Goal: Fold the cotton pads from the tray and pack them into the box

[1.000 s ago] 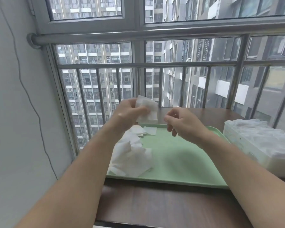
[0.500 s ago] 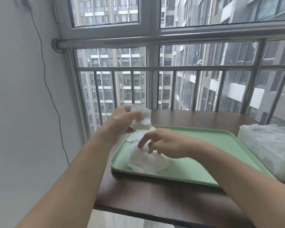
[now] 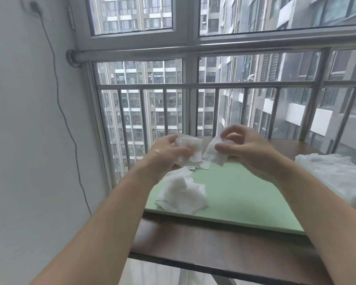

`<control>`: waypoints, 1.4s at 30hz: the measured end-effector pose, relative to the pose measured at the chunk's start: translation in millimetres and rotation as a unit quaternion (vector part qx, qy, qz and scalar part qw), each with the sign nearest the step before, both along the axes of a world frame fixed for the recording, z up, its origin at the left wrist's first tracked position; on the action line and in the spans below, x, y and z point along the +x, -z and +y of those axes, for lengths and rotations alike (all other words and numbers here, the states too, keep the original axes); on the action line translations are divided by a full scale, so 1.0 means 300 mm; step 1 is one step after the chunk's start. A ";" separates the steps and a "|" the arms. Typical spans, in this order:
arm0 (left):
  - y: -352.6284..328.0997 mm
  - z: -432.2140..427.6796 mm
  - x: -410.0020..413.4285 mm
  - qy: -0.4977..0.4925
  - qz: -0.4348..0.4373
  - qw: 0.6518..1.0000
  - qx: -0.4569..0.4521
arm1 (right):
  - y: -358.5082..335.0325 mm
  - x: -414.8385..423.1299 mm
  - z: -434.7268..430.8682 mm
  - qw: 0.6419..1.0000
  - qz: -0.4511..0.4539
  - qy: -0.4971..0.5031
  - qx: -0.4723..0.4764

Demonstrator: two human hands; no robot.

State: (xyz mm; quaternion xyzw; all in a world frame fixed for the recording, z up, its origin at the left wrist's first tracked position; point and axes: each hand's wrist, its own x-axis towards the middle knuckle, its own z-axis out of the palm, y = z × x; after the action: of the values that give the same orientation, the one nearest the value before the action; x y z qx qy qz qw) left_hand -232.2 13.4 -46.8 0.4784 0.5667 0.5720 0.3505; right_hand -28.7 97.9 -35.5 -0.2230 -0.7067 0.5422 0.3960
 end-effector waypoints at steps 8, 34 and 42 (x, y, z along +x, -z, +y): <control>0.022 0.055 0.128 0.047 0.011 0.999 0.021 | -0.014 0.065 -0.015 0.992 0.058 -0.078 -0.081; -0.041 -0.015 0.212 0.122 0.011 0.991 0.058 | -0.092 0.096 -0.042 0.967 -0.192 0.093 0.141; -0.069 0.033 0.438 0.143 0.067 0.986 0.055 | -0.211 0.364 -0.055 0.932 -0.322 0.089 0.141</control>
State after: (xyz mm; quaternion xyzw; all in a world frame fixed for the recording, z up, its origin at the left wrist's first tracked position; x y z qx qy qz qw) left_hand -100.9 23.2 -26.1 0.6106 0.4822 0.5129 0.3627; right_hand 80.4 81.3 27.8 -0.3897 -0.8427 0.2986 0.2211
